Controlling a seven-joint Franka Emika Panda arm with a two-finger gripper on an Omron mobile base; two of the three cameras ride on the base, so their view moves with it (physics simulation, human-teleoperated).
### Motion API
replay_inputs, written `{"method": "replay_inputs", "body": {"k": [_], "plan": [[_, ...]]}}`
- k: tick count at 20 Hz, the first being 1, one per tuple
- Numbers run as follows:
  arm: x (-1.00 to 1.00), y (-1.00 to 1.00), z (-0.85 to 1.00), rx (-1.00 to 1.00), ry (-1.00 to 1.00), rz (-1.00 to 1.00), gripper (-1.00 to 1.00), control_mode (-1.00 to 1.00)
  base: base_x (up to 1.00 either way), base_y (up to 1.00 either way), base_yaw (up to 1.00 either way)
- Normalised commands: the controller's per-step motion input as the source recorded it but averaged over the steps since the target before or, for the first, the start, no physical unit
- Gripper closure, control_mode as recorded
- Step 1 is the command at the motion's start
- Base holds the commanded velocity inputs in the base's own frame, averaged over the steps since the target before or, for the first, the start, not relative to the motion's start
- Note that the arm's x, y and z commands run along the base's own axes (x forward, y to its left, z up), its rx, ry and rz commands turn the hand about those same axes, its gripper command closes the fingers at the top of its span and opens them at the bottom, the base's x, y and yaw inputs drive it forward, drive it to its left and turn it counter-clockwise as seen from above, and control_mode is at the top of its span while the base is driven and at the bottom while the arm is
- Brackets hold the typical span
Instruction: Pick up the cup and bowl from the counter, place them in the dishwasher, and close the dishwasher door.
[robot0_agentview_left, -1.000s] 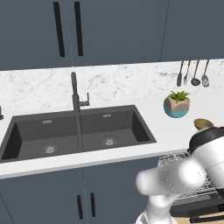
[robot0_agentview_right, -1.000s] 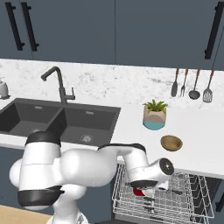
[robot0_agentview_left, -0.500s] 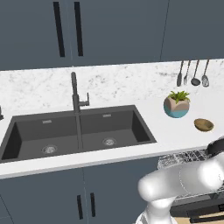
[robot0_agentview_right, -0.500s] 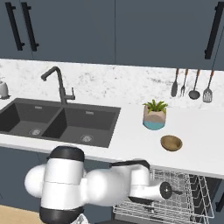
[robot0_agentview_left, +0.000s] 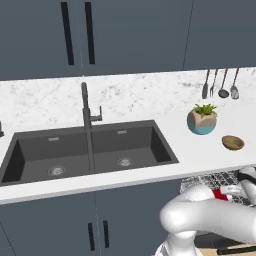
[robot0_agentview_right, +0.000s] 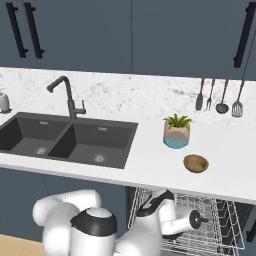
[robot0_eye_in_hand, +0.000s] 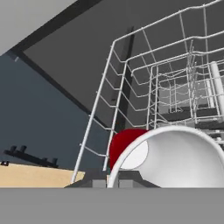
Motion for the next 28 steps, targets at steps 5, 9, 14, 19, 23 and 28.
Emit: {"method": "replay_inputs", "body": {"k": [5, 9, 14, 19, 23, 28], "plan": [[0.16, 0.09, 0.00, 0.00, 0.06, 0.00, -1.00, -1.00, 0.00, 0.00, 0.00], [0.18, 0.00, 0.00, 0.00, 0.05, 0.00, -1.00, -1.00, 0.00, 0.00, 0.00], [0.10, 0.00, 0.00, -0.01, 0.01, 0.00, -1.00, -1.00, 0.00, 0.00, 0.00], [-0.06, -0.62, 0.39, -0.16, 0.16, -0.10, -1.00, -1.00, 0.00, 0.00, 0.00], [0.00, -0.81, 0.73, -0.39, 0.24, -0.06, -1.00, -1.00, 0.00, 0.00, 0.00], [-0.07, -0.10, 1.00, -0.45, 0.01, 0.00, -1.00, -1.00, 0.00, 0.00, 0.00]]}}
